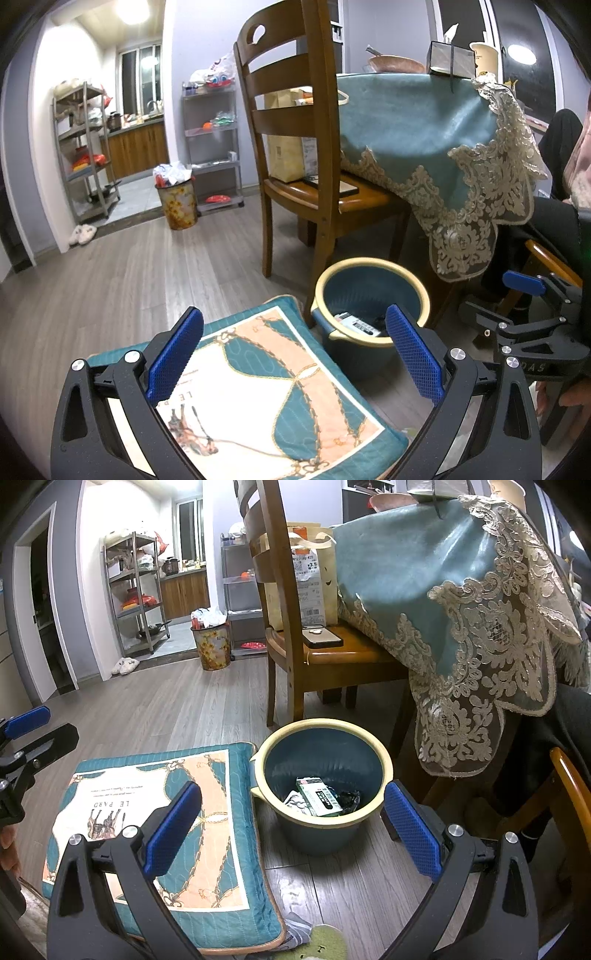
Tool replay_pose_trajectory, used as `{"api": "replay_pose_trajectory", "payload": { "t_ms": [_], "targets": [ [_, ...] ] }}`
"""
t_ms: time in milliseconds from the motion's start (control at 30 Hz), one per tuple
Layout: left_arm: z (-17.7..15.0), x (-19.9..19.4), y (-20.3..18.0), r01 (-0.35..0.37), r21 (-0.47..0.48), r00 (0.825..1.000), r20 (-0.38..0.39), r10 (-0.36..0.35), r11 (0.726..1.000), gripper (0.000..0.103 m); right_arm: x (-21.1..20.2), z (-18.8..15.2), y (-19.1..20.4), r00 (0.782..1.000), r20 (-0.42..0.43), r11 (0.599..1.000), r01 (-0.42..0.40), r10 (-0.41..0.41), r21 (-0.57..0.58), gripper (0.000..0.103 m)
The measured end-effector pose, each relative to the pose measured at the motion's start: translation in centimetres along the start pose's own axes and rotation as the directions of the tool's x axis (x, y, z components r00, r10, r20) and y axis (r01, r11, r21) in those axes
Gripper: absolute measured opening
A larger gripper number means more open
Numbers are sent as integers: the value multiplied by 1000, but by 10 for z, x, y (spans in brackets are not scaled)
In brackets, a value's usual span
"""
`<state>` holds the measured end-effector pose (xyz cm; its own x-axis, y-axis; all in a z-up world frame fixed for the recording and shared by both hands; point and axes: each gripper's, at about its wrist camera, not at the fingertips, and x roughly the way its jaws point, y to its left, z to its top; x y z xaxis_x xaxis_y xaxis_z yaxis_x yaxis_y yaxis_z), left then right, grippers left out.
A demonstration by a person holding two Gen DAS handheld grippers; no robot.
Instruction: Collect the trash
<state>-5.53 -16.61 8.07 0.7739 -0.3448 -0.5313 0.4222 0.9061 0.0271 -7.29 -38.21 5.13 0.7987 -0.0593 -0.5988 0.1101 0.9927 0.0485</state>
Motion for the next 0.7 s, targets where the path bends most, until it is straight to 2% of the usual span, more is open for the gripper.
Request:
{"api": "replay_pose_trajectory", "payload": {
  "t_ms": [700],
  "targets": [
    [0,2,-1,-2,-5,1000,-9,2,1000,98,5,-6,-3,1000,-25,1000,6,-6,7,97]
  ]
}}
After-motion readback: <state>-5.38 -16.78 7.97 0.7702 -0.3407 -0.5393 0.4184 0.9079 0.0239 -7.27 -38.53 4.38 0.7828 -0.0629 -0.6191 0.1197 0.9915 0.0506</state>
